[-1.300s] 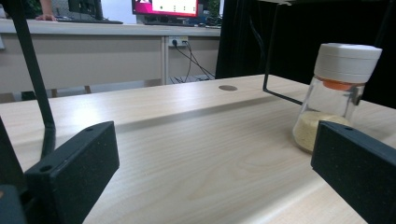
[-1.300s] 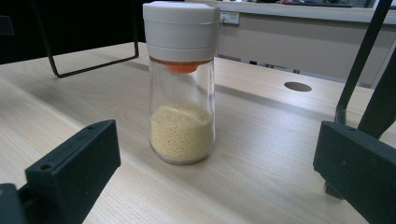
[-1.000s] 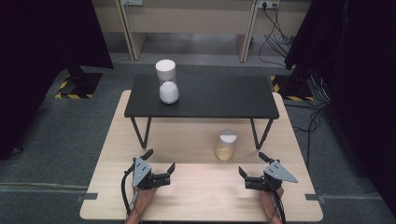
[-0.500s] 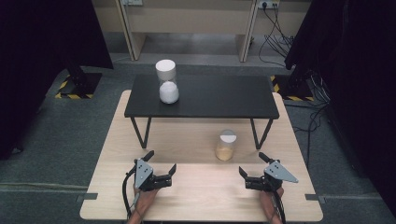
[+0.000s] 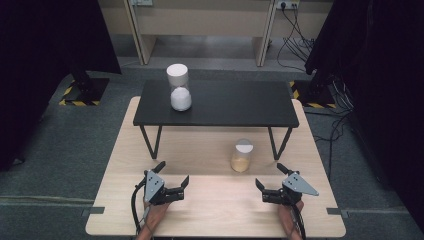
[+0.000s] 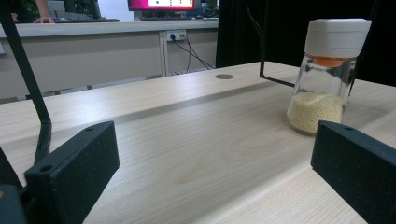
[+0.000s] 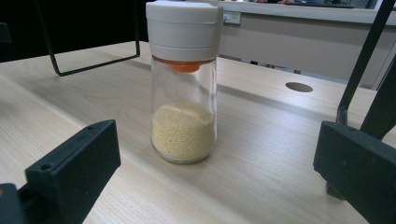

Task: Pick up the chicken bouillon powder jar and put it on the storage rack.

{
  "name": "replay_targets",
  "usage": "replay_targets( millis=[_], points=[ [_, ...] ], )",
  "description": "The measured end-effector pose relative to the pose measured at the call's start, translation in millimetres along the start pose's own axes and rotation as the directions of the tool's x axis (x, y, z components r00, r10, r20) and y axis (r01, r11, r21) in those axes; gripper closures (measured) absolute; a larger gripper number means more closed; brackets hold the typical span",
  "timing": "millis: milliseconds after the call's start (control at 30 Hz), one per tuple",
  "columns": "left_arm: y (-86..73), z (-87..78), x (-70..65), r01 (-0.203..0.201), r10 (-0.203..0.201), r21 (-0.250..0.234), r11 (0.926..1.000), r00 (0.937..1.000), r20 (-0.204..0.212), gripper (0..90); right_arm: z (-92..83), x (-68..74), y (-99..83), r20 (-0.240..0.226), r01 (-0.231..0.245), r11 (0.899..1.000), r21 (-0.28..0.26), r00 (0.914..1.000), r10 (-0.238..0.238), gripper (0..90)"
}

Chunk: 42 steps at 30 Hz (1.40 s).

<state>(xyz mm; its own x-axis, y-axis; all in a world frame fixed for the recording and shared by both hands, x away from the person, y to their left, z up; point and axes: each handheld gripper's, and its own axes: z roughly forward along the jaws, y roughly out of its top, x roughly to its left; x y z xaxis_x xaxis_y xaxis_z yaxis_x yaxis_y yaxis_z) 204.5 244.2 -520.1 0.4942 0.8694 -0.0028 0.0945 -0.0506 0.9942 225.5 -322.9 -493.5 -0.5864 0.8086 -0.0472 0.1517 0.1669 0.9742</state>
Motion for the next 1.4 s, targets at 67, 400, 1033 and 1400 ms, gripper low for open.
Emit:
replay_targets(
  millis=[67,400,1033,1400],
  points=[
    [-0.1,-0.1,-0.3,0.000,0.000,-0.001,1.0000,1.0000,0.000,0.2,-0.4,-0.2,-0.6,-0.002,0.000,1.000,-0.004,1.0000,0.000,0.5],
    [-0.3,0.2,-0.7,-0.008,0.008,-0.003,1.0000,1.0000,0.003,0.2,-0.2,-0.5,-0.5,-0.004,-0.002,1.000,-0.003,1.0000,0.002,0.5],
    [-0.7,0.4,0.2,-0.012,0.012,-0.006,0.9999,0.9999,0.012,0.2,-2.1,-4.1,-6.8,-0.033,-0.002,0.998,-0.059,0.9994,0.000,0.6],
    [-0.5,0.6,-0.2,-0.016,0.016,-0.004,0.9999,0.9998,0.014,0.2,1.8,-4.3,-12.4,-0.038,-0.034,0.991,-0.127,0.9989,0.029,0.9]
  ],
)
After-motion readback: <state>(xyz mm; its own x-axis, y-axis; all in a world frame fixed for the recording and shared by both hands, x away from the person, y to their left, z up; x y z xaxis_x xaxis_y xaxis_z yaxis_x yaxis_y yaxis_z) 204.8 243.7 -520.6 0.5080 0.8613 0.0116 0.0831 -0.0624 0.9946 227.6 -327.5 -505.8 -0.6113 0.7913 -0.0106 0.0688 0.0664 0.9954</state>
